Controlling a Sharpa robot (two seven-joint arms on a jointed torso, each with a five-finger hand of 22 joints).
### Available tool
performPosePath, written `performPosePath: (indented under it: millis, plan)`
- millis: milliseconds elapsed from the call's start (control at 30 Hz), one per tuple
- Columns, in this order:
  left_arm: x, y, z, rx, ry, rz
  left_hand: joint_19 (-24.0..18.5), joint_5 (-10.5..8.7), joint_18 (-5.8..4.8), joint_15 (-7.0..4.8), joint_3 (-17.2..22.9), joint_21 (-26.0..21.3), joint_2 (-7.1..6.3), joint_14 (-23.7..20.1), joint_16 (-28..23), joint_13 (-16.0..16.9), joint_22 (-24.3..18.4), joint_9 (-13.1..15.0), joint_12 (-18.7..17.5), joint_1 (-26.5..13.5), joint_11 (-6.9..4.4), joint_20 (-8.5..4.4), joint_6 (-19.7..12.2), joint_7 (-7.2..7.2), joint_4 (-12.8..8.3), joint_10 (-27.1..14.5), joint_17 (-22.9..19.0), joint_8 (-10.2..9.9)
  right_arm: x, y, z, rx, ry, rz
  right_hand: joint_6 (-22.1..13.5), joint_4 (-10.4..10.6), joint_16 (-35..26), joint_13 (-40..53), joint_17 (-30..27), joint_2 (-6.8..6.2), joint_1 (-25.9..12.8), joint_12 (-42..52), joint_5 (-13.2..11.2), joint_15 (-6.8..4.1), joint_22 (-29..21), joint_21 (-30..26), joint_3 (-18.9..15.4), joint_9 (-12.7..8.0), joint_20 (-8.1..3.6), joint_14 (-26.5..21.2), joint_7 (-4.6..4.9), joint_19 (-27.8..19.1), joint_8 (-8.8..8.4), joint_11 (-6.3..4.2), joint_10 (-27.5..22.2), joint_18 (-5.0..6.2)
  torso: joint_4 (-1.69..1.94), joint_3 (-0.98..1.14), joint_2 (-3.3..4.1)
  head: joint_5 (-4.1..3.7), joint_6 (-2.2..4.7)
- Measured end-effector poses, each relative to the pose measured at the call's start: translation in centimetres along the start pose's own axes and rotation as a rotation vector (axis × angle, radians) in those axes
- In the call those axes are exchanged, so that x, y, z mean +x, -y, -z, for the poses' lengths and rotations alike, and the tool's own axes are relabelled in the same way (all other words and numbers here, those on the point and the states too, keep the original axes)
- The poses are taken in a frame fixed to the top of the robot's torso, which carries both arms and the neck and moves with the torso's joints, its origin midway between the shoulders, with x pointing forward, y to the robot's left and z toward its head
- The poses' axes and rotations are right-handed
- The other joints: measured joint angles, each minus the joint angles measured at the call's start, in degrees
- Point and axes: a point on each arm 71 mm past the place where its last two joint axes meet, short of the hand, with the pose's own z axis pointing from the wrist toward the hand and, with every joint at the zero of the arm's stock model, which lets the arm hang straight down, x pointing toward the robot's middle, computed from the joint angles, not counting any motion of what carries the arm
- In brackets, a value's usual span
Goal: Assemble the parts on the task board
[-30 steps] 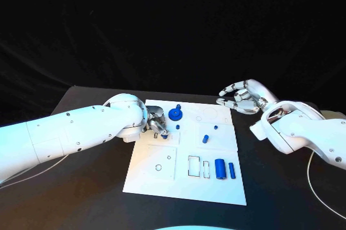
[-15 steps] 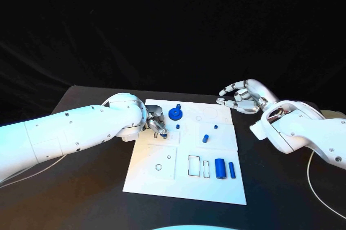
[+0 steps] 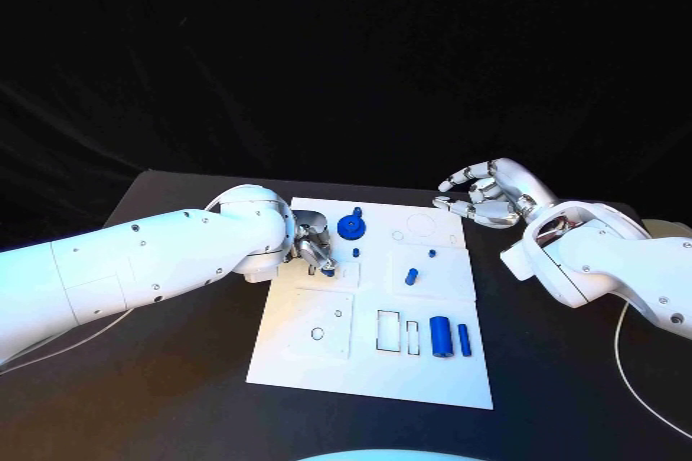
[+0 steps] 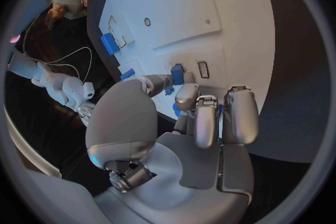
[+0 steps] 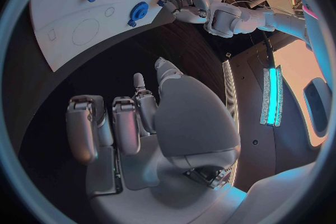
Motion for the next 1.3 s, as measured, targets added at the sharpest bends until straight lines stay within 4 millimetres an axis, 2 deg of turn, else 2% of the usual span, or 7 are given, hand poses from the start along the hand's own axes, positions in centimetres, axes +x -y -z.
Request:
performPosePath:
  millis: [400, 700, 733, 767, 1300]
  plan:
    - [0.01, 0.00, -0.01, -0.001, -0.006, 0.003, 0.00, -0.04, -0.01, 0.00, 0.00, 0.00, 0.06, 0.00, 0.00, 0.14, 0.05, 0.18, 0.22, -0.38, -0.12, 0.00, 0.01, 0.00, 0.00, 0.12, 0.00, 0.04, 0.01, 0.03, 0.01, 0.001, -0.002, 0.000, 0.00, 0.00, 0.00, 0.00, -0.01, 0.00, 0.00, 0.00, 0.00, 0.00, -0.01, -0.22, 0.00, 0.00, 0.00, 0.00, 0.00, 0.00, 0.23, 0.00, 0.00, 0.00, 0.02, 0.01, -0.01, 0.04, -0.02]
    - [0.02, 0.01, -0.08, -0.003, -0.009, 0.003, 0.21, -0.57, 0.00, -0.42, 0.17, 0.00, 0.49, 0.00, 0.22, 0.32, 0.16, 2.46, 0.61, -1.74, -0.61, -0.21, 0.04, -0.04, 0.14, 0.63, 0.00, 1.12, 0.01, 0.04, 0.01, 0.001, -0.002, 0.000, 0.00, 0.00, 0.00, -0.01, -0.01, 0.00, 0.00, 0.00, 0.00, 0.00, -0.02, -0.22, 0.00, -0.01, 0.00, 0.00, 0.00, 0.00, 0.23, 0.00, 0.00, 0.00, 0.02, 0.01, 0.01, 0.04, -0.07]
    - [0.01, 0.02, -0.09, -0.004, -0.009, 0.003, 0.21, -0.58, 0.00, -0.42, 0.25, 0.00, 0.51, 0.00, 0.22, 0.32, 0.16, 2.61, 0.61, -1.88, -0.61, -0.21, 0.21, -0.20, 0.06, 0.63, 0.00, 1.12, 0.01, 0.05, 0.01, 0.001, -0.002, 0.000, 0.00, 0.00, 0.00, -0.01, -0.01, 0.00, 0.00, 0.00, 0.00, 0.00, -0.02, -0.22, 0.00, -0.01, 0.00, 0.00, 0.00, 0.00, 0.22, 0.00, 0.00, 0.00, 0.02, 0.01, 0.01, 0.04, -0.08]
    - [0.02, 0.04, -0.10, -0.003, -0.010, 0.003, 0.21, -0.71, 0.00, -0.42, 2.09, 0.00, 0.29, 0.00, 0.22, 0.32, 0.16, 2.62, 0.61, -2.11, -0.61, -0.21, 0.21, -0.20, -1.78, 0.63, 0.00, 1.13, 0.00, 0.05, 0.02, 0.001, -0.002, 0.000, 0.00, 0.00, 0.00, -0.01, -0.01, 0.00, 0.00, 0.00, 0.00, 0.00, -0.02, -0.22, 0.00, -0.01, 0.00, 0.00, 0.00, 0.00, 0.22, 0.00, 0.00, 0.00, 0.02, 0.01, 0.02, 0.05, -0.12]
    - [-0.08, 0.03, -0.23, -0.007, -0.014, 0.001, 0.41, -0.82, 0.00, -0.82, 1.74, 0.20, 0.22, -0.01, 0.44, 0.39, 0.56, 3.12, 1.10, -4.00, -0.90, -0.41, 0.90, -0.69, -2.40, 0.95, 0.04, 1.14, -0.04, 0.11, 0.04, 0.002, -0.002, 0.001, 0.00, 0.00, 0.00, -0.01, 0.03, -0.01, -0.01, 0.00, 0.00, 0.00, -0.03, -0.22, 0.00, -0.01, 0.00, 0.00, 0.00, 0.00, 0.22, 0.00, 0.00, 0.00, -0.01, -0.01, 0.02, -0.02, -0.44]
